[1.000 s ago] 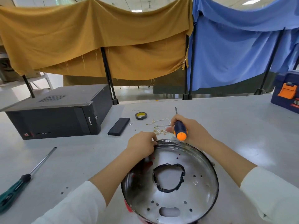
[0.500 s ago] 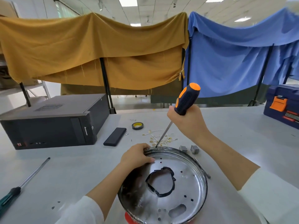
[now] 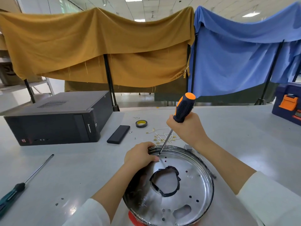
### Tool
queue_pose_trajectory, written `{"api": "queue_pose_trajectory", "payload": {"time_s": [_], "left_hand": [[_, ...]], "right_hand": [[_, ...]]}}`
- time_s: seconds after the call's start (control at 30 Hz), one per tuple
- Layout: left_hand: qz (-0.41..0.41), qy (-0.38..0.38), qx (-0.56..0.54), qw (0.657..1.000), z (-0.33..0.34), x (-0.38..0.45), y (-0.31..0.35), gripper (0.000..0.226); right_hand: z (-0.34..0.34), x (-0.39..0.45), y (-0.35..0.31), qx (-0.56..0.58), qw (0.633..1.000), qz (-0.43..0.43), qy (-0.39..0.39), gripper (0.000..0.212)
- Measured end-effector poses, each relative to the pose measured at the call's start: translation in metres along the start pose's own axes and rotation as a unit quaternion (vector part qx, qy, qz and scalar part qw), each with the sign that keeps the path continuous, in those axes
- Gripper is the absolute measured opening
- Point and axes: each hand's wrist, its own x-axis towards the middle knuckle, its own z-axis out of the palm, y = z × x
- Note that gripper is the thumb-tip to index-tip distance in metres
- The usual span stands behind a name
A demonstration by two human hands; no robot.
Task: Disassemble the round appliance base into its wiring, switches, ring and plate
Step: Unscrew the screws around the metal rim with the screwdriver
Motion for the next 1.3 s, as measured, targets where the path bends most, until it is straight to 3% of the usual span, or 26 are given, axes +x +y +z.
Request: {"api": "queue_pose_trajectory", "payload": {"time_s": [0.83,1.07,1.13,1.3], "left_hand": [[0.002,-0.001,-0.001,1.000,0.001,0.000,0.000,0.046],[0.004,0.002,0.007,1.000,0.002,0.001,0.000,0.050],[0.007,0.000,0.010,1.000,0.002,0.002,0.000,0.053],[0.019,-0.004,0.008,1.000,0.003,0.004,-0.003,0.056]], "right_hand": [[0.008,-0.001,0.009,-0.002,1.000,0.015,-0.005,0.043],[0.022,0.012,-0.003,-0.100,0.994,0.046,0.026,0.037],[0.028,0.023,-0.006,-0.082,0.995,0.047,-0.014,0.033],[0.019,0.056,-0.004,-0.023,0.973,0.087,-0.212,0.028]]}}
